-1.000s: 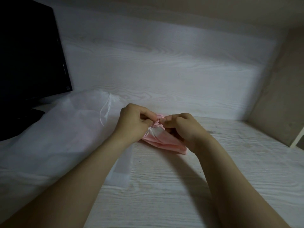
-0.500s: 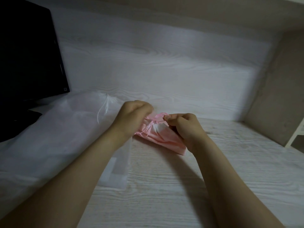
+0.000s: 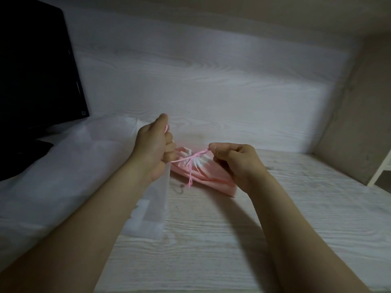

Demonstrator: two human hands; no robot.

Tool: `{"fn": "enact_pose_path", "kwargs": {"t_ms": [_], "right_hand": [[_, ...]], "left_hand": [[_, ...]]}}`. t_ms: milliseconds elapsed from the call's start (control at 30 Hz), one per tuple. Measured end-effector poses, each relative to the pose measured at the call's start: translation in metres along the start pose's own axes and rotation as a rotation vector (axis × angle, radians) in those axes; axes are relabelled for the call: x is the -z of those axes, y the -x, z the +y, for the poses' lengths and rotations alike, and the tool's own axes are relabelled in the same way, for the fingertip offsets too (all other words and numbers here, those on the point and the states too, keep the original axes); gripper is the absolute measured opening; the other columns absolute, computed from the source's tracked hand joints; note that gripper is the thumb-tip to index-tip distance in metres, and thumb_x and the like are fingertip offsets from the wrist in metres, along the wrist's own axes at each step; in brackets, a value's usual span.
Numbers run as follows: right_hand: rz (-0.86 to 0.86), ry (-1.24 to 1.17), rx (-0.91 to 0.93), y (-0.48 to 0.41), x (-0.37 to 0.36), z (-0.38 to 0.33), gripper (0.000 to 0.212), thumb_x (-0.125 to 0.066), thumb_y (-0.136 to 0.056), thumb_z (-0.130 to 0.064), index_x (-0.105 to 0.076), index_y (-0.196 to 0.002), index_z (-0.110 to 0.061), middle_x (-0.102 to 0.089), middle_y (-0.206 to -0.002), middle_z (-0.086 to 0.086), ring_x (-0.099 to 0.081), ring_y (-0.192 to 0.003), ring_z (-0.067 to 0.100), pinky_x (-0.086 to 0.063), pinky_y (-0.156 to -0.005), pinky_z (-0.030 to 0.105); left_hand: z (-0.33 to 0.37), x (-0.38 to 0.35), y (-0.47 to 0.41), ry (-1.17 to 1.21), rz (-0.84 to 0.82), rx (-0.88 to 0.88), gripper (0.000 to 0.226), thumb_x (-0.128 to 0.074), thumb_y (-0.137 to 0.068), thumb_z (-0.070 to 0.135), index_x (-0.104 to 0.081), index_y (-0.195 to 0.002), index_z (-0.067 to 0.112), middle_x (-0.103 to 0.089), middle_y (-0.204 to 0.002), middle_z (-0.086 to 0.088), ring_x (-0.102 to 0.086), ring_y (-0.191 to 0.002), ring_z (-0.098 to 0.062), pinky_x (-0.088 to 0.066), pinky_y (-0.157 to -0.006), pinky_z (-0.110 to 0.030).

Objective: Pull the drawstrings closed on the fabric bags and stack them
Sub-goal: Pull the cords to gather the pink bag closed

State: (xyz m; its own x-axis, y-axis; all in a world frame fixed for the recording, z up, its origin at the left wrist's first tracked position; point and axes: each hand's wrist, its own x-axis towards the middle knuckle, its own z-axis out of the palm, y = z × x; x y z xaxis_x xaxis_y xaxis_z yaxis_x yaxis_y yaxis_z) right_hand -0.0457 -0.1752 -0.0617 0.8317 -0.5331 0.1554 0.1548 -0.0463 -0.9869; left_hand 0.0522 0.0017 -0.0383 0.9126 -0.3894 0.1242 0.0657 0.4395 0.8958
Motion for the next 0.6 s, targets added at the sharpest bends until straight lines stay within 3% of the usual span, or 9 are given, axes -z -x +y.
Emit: {"fn": "enact_pose_path", "kwargs": {"t_ms": [100, 200, 300, 500, 600], "right_hand": [[0.233, -0.047, 0.022, -0.006, 0.005, 0.001, 0.008, -0.074, -0.091, 0.0, -0.08, -0.085, -0.002, -0.067, -0.065, 0.01, -0.06, -0.061, 0.019, -0.055, -0.066, 0.03], [0.425, 0.038, 0.07, -0.013, 0.011, 0.006, 0.013, -0.076, -0.09, -0.007, -0.078, -0.078, -0.011, -0.069, -0.062, 0.004, -0.064, -0.059, 0.016, -0.061, -0.074, 0.036], [0.483, 0.186, 0.162, -0.017, 0.009, 0.013, 0.012, -0.072, -0.087, -0.012, -0.079, -0.081, -0.019, -0.074, -0.066, -0.002, -0.072, -0.065, 0.016, -0.064, -0.081, 0.047], [0.547, 0.435, 0.269, -0.014, 0.01, 0.018, 0.026, -0.058, -0.081, -0.007, -0.072, -0.086, -0.028, -0.072, -0.074, -0.007, -0.073, -0.072, 0.022, -0.062, -0.074, 0.046], [0.563, 0.531, 0.221, -0.015, 0.01, 0.021, 0.03, -0.055, -0.082, -0.003, -0.064, -0.096, -0.028, -0.071, -0.087, -0.007, -0.07, -0.081, 0.024, -0.06, -0.074, 0.045]], "left_hand": [[-0.001, 0.005, -0.001, -0.1, 0.02, 0.097, 0.041, -0.054, -0.105, 0.023, -0.031, -0.072, 0.026, -0.015, -0.05, 0.008, -0.011, -0.039, -0.008, -0.013, -0.038, -0.013], [-0.002, 0.006, 0.002, -0.223, -0.022, 0.143, 0.043, -0.061, -0.101, 0.017, -0.035, -0.068, 0.026, -0.018, -0.051, 0.008, -0.013, -0.038, -0.008, -0.012, -0.038, -0.014], [-0.005, 0.005, 0.006, -0.378, -0.069, 0.135, 0.035, -0.067, -0.097, 0.012, -0.046, -0.07, 0.021, -0.022, -0.054, 0.005, -0.016, -0.041, -0.01, -0.014, -0.039, -0.016], [-0.007, 0.006, 0.003, -0.504, -0.069, 0.101, 0.038, -0.065, -0.095, 0.003, -0.044, -0.066, 0.017, -0.024, -0.054, 0.002, -0.019, -0.04, -0.012, -0.018, -0.039, -0.017], [-0.013, 0.004, 0.001, -0.541, -0.066, 0.089, 0.017, -0.063, -0.093, 0.001, -0.054, -0.082, 0.01, -0.029, -0.058, 0.0, -0.023, -0.04, -0.013, -0.02, -0.039, -0.017]]}}
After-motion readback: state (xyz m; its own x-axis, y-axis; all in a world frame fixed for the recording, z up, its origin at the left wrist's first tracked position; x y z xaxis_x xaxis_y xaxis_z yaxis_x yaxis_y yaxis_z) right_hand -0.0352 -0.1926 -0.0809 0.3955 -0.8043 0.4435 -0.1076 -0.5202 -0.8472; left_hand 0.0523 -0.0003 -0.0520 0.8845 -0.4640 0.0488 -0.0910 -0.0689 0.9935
